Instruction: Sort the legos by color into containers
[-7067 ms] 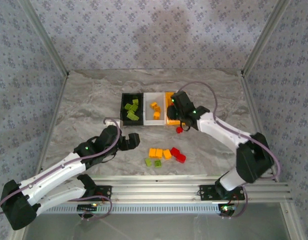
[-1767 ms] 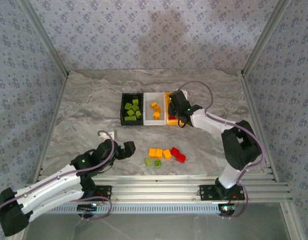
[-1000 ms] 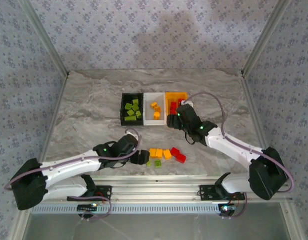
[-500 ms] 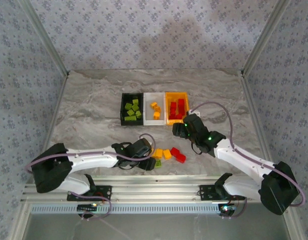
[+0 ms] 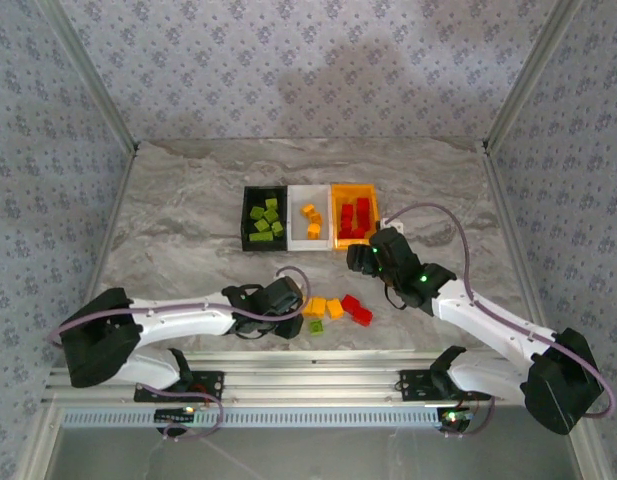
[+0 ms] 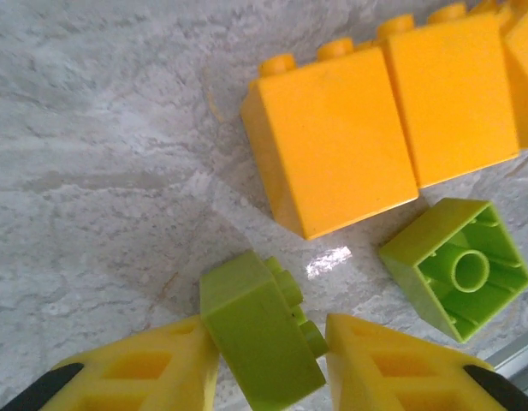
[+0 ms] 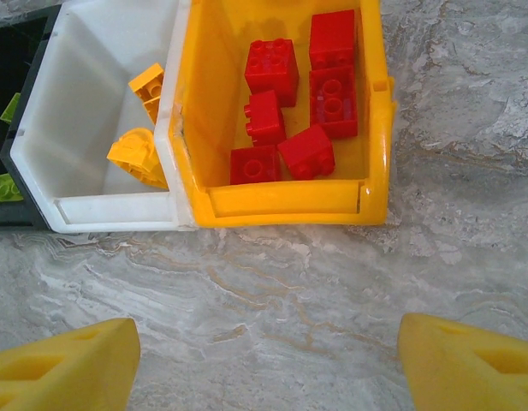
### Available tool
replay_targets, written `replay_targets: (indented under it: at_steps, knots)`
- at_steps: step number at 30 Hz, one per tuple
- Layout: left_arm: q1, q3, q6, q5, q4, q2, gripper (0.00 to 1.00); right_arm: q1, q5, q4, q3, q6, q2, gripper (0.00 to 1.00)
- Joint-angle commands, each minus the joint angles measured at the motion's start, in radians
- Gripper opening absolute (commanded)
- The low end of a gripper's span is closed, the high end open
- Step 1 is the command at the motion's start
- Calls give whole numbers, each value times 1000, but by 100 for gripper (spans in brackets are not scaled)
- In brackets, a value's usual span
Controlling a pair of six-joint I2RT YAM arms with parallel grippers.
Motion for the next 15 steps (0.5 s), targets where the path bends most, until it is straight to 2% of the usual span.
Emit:
replay_targets:
  at_steps: [1, 3, 5, 9, 11, 15]
  knots:
    - [-3, 11, -3, -53, -46, -68, 36, 6, 35, -18, -4, 22, -20, 81]
    - [11, 10, -3, -64, -54, -96, 35, 7, 37, -18, -8, 25, -23, 81]
    - [27, 7, 1, -52, -56, -111, 38, 6, 35, -17, -8, 25, -25, 81]
    - [34, 14, 4, -22, -61, -84, 60, 6, 30, -19, -15, 23, -30, 81]
    - [33, 11, 5, -7, -42, -51, 67, 6, 33, -19, -23, 25, -37, 81]
    - [31, 18, 12, 9, 11, 42, 65, 3, 32, -20, -31, 25, -56, 81]
